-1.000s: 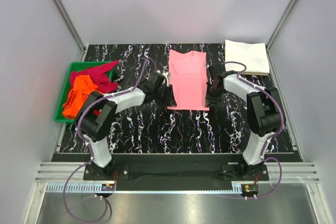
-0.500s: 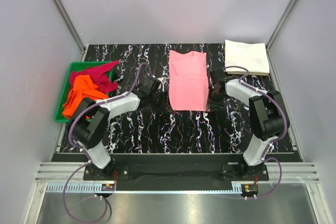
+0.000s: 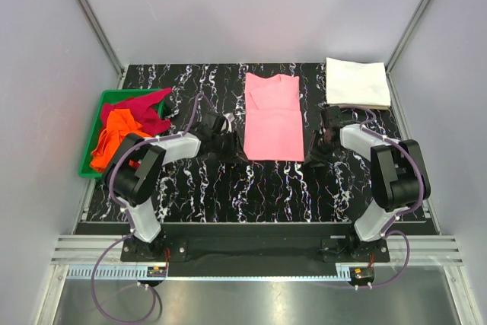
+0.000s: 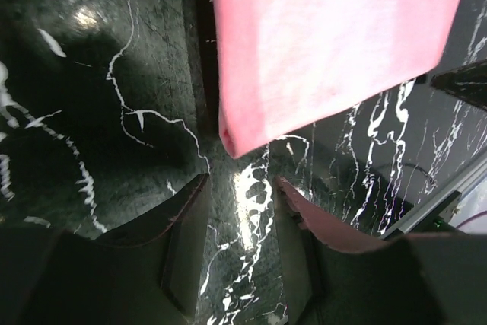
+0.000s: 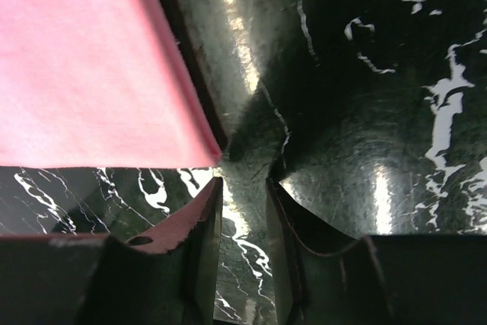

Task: Fold and stack the t-shirts

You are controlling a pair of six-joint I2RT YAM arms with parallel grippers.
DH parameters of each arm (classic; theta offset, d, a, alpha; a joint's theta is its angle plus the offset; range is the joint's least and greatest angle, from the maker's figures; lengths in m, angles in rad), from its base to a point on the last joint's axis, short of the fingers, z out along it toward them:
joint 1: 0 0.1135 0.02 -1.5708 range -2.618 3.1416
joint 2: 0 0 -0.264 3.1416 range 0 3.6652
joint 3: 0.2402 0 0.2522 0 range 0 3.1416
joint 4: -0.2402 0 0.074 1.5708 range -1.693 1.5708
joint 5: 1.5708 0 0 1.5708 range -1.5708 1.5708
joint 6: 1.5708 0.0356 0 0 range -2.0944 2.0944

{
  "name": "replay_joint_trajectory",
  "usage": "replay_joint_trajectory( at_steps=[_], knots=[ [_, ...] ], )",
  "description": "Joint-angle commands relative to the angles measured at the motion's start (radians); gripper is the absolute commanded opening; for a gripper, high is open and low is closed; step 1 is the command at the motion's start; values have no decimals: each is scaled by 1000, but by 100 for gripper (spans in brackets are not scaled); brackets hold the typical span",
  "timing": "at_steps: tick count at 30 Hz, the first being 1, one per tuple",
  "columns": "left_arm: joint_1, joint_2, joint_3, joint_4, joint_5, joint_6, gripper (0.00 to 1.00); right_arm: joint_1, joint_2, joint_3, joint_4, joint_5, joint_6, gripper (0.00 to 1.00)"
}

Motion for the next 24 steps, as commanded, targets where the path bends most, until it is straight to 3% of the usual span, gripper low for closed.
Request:
replay_joint_trajectory(
  at_steps=[1,12,24],
  knots=[
    [-3,35,0,76,60,-18,42,-37,-40,-24,82,-79,3,36],
    [2,54,6,21,-20,-16,38,-73,-13,-87,187,-159,21,37],
    [17,103,14,65,8,-47,38,-86,18,-100,241,-185,53,37]
  ],
)
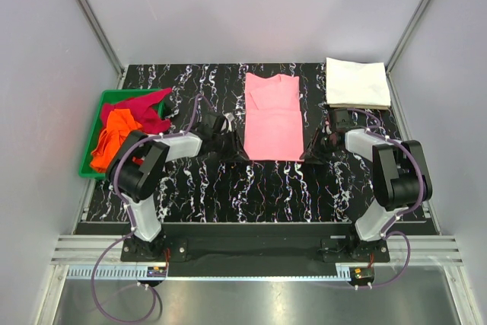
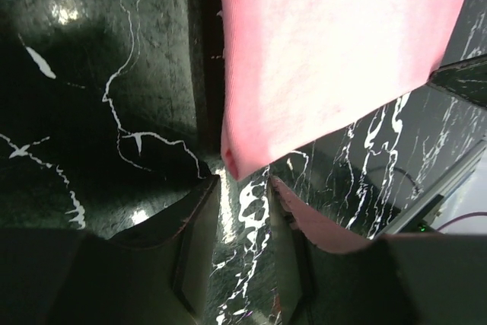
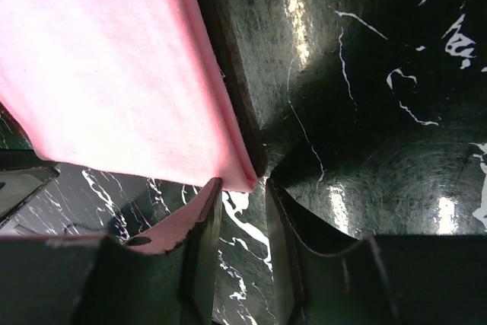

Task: Fold and stack the t-shirts

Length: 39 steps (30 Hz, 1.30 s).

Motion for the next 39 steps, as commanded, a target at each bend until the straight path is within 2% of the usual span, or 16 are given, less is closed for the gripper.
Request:
replay_joint_trajectory(
  at_steps=[1,7,10,11,12,13,16,21,25,31,36,39],
  knots=[
    [7,42,9,11,-25,2,38,-5,22,-9,28,3,16,37],
    [10,49,10,7,-25,5,27,-5,22,-12,28,1,22,34],
    [12,56,20,5,-19,3,15,-5,23,-10,28,1,22,27],
    [12,61,23,5,-16,5,5,-5,23,-7,27,0,21,23],
    [10,61,27,5,-11,5,0,-5,25,-7,28,-1,19,18],
    [12,58,29,-1,-13,6,0,-5,23,-6,25,-1,18,8],
    [12,43,32,-7,-4,14,0,-5,16,0,12,10,16,0],
    [4,-56,-29,-22,-27,14,0,-5,-33,-20,-36,16,37,0],
    [-30,-170,-103,-27,-45,5,0,-5,-131,-88,-76,26,54,0],
    [-147,-333,-197,-42,-97,-30,0,-5,-346,-181,-186,47,68,0],
    [-240,-440,-253,-110,-174,-85,0,-4,-559,-213,-318,58,97,0],
    [-328,-555,-273,-160,-237,-116,0,5,-670,-227,-366,29,143,0]
  ],
)
